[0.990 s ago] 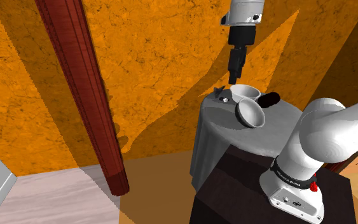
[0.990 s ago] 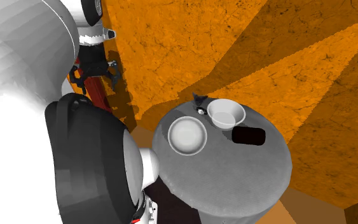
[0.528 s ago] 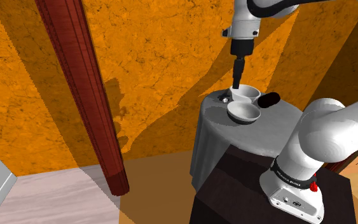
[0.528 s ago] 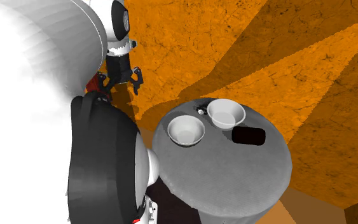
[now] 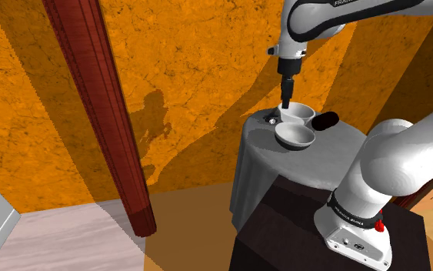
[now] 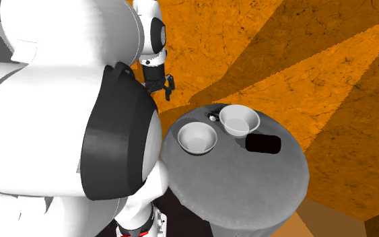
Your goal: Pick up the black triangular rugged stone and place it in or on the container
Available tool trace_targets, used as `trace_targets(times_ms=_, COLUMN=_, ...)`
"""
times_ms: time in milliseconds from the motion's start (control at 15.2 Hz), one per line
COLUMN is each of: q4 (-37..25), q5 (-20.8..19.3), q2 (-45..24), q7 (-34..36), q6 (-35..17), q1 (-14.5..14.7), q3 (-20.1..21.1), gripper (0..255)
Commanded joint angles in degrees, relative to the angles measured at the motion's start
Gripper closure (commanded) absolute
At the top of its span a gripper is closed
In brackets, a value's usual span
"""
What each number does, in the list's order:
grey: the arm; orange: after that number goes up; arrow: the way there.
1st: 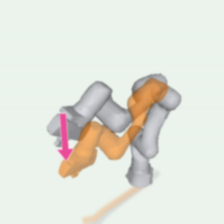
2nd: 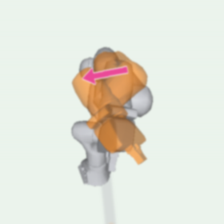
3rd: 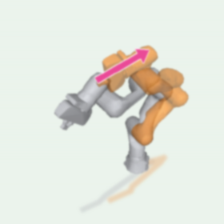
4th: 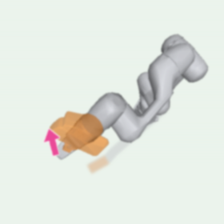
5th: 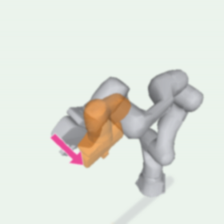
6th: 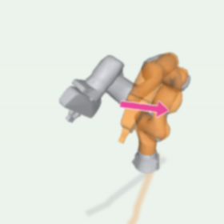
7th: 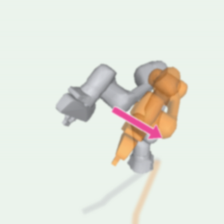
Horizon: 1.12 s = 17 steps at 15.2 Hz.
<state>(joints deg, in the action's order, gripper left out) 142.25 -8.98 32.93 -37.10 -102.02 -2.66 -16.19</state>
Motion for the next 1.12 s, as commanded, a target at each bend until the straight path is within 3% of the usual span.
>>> trace_targets(times_ms=0, q4=-0.5, q5=-1.4, q2=-3.2, q7=-3.9, q6=-3.1, q1=-0.1, q3=-2.3, gripper=0)
trace_targets(times_ms=528, q4=-6.8, q5=-2.5, q2=-18.5, q7=-19.6, q6=-14.1, q1=0.4, q3=-10.6, gripper=0)
trace_targets(times_ms=1056, q4=-18.1, q5=5.0, q2=-37.3, q7=-37.5, q6=-22.3, q1=-0.2, q3=-15.3, gripper=0)
